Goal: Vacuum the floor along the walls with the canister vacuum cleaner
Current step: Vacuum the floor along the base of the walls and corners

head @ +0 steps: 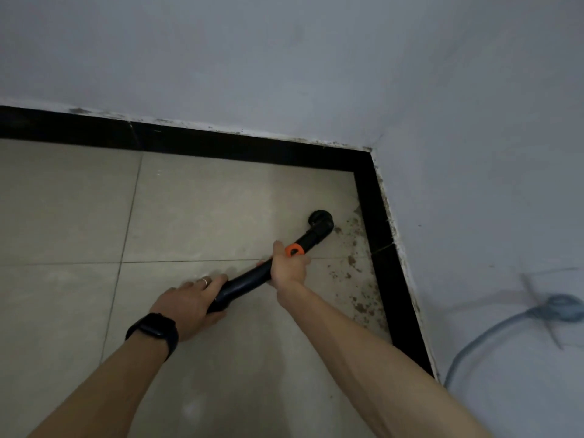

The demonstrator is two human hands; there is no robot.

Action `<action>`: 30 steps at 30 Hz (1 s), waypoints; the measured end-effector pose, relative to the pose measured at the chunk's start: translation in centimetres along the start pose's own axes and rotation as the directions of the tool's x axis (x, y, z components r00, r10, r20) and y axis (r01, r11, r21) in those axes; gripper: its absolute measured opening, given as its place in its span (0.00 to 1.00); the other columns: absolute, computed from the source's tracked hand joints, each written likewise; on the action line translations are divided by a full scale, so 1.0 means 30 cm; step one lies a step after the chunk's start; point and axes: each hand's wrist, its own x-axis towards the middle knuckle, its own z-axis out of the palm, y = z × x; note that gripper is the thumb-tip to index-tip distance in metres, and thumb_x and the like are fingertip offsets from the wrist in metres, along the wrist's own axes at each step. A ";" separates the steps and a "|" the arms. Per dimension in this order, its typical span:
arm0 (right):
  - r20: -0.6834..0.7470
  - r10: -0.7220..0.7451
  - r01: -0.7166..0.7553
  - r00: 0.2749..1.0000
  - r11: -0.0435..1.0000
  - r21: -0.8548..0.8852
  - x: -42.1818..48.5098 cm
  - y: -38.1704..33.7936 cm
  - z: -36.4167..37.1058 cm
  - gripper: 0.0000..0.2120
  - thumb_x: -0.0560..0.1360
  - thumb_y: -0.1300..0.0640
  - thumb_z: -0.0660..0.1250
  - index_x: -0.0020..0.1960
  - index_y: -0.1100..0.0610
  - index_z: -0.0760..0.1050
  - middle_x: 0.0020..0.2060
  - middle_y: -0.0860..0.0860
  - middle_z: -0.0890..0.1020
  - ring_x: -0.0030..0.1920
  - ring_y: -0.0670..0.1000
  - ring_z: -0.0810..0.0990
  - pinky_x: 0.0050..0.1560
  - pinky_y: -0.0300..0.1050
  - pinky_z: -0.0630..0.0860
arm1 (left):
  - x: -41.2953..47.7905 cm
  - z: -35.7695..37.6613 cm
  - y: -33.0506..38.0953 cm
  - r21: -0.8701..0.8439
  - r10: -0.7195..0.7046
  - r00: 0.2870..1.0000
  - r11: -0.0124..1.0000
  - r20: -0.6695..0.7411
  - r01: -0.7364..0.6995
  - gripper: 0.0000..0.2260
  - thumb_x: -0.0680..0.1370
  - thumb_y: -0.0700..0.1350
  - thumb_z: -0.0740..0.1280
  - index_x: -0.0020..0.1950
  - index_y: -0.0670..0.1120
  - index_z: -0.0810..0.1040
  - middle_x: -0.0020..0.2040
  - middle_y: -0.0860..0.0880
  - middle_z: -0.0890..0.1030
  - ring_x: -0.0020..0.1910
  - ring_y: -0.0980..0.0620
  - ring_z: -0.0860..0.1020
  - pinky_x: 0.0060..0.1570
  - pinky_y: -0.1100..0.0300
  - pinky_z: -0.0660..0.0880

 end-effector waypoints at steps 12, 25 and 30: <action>-0.079 0.033 -0.034 0.996 0.999 -0.009 -0.050 0.026 -0.030 0.29 0.81 0.47 0.68 0.73 0.62 0.63 0.59 0.59 0.76 0.48 0.55 0.79 0.27 0.47 0.81 | -0.012 -0.023 0.014 0.110 0.004 0.999 0.994 0.033 -0.008 0.28 0.82 0.61 0.56 0.79 0.56 0.51 0.72 0.51 0.67 0.62 0.49 0.74 0.54 0.57 0.71; -0.142 0.015 -0.009 0.990 0.999 0.042 0.146 -0.005 -0.155 0.20 0.81 0.50 0.66 0.66 0.62 0.69 0.56 0.60 0.79 0.49 0.56 0.81 0.32 0.48 0.83 | 0.149 -0.028 0.161 0.146 0.029 1.000 0.989 0.004 -0.029 0.28 0.81 0.61 0.57 0.78 0.56 0.52 0.72 0.50 0.67 0.63 0.46 0.72 0.55 0.53 0.71; -0.184 -0.006 0.013 0.983 0.999 0.035 0.226 -0.013 -0.174 0.17 0.82 0.50 0.65 0.62 0.61 0.70 0.50 0.56 0.78 0.50 0.57 0.80 0.49 0.58 0.85 | 0.200 -0.043 0.195 0.163 0.022 1.000 0.986 -0.009 -0.020 0.27 0.82 0.61 0.57 0.77 0.56 0.52 0.73 0.50 0.66 0.65 0.46 0.71 0.57 0.52 0.71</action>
